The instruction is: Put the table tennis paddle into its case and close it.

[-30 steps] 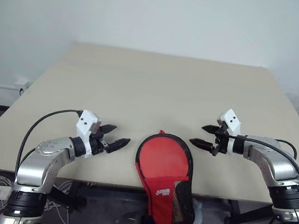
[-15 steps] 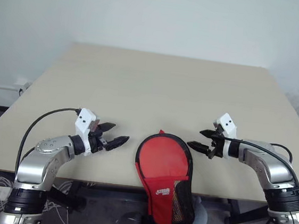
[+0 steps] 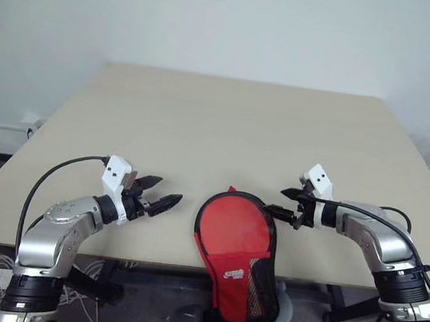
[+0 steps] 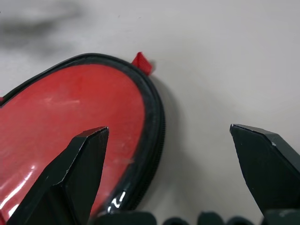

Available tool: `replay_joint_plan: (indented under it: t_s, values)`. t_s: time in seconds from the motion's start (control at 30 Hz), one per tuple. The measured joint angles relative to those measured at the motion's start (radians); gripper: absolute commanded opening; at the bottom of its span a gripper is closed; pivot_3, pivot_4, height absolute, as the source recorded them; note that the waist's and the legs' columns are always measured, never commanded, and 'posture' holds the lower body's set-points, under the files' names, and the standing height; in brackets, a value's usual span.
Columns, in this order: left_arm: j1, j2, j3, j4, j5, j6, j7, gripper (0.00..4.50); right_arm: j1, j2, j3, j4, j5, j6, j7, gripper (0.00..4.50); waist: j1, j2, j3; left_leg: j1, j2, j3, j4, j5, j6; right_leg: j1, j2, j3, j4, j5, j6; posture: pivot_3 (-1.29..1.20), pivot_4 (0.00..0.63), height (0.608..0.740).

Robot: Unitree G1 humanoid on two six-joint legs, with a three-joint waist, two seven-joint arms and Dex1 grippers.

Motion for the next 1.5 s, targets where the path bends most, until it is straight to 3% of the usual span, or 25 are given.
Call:
replay_joint_plan:
  t_s: [1.5]
  values:
    - [0.082, 0.060, 0.045, -0.043, -0.022, 0.032, 0.014, 4.46, -0.037, 0.072, 0.015, 0.044, -0.004, -0.016, -0.017, 4.50, 0.000, 0.000, 0.000, 0.000, 0.001, 0.005, 0.002, 0.004, -0.007, -0.009, -0.002, 0.005, 0.014, 0.002, -0.002, 0.00, 0.000, 0.706]
